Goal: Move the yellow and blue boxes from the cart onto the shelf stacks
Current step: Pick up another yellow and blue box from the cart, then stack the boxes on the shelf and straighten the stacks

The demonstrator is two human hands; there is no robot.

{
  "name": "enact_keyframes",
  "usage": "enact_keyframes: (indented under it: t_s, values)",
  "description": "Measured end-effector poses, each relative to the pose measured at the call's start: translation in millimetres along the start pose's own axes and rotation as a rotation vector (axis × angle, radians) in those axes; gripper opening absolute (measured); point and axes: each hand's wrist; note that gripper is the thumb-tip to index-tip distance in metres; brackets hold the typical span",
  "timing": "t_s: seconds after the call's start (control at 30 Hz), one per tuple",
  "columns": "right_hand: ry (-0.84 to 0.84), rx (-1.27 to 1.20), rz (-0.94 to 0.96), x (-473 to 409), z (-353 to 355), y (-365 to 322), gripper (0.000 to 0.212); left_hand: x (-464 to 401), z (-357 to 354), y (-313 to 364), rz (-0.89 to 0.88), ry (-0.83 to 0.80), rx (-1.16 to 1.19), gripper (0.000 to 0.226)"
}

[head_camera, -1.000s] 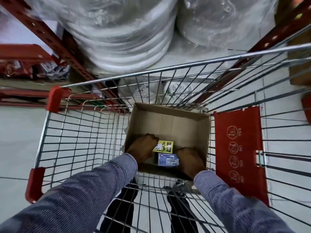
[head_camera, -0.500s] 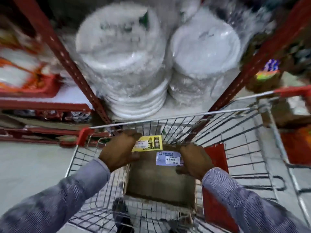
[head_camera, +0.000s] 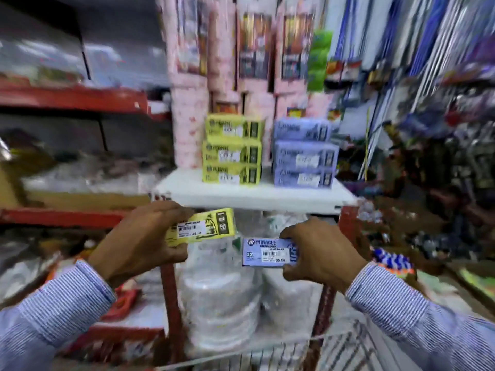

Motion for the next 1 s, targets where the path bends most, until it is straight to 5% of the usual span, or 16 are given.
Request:
enact_keyframes:
  t_s: [0.37,1.0]
  values:
    - [0.336,0.122,-0.167,-57.2,109.8,47.1,0.039,-103.4,71.0,-20.0,-0.092,0.262,0.016,0.063]
    - [0.431,0.102,-0.228,-125.0,87.6,103.5,0.034,-212.3,5.8,-42.9,-0.201,0.22,0.023,0.052]
Point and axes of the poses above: each hand's wrist, its own x-axis away from the middle knuckle, its own z-axis out of the back of the hand, y = z × x
